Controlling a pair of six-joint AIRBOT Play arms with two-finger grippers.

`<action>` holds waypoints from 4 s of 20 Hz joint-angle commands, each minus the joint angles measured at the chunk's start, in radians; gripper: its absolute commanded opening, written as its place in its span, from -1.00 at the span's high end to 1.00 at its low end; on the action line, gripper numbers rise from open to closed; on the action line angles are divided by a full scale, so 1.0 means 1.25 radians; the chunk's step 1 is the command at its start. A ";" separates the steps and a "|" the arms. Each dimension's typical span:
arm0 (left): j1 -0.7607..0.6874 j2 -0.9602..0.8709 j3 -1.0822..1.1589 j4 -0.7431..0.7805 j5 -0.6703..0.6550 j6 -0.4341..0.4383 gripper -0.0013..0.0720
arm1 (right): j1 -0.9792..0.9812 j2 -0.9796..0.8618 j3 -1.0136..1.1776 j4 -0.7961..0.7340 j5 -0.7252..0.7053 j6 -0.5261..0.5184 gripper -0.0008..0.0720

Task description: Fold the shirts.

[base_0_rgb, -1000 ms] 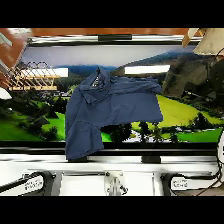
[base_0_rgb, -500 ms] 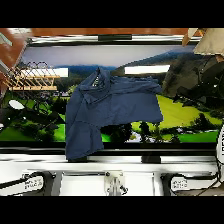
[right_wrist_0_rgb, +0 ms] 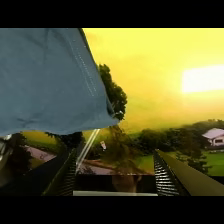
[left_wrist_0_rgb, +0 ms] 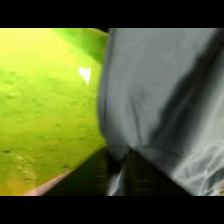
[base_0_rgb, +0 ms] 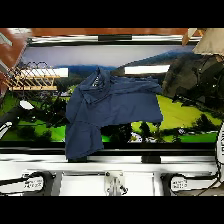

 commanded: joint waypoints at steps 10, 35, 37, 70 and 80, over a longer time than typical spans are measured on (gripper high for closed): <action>-0.006 0.042 0.015 -0.002 -0.005 0.003 0.86 | -0.022 -0.056 -0.233 0.117 0.097 -0.061 -0.64; -0.006 0.407 0.867 -0.005 0.245 0.121 0.86 | 0.074 0.408 0.354 0.022 0.471 -0.237 0.83; -0.006 0.457 0.967 -0.005 0.282 0.085 0.86 | 0.074 0.489 0.431 0.015 0.610 -0.233 0.83; -0.142 -0.191 0.581 0.067 0.521 0.062 0.86 | 0.074 -0.240 0.295 -0.039 0.536 -0.096 0.83; -0.150 -0.347 0.582 0.068 0.696 -0.128 0.86 | 0.099 -0.364 0.295 0.085 0.787 -0.051 0.83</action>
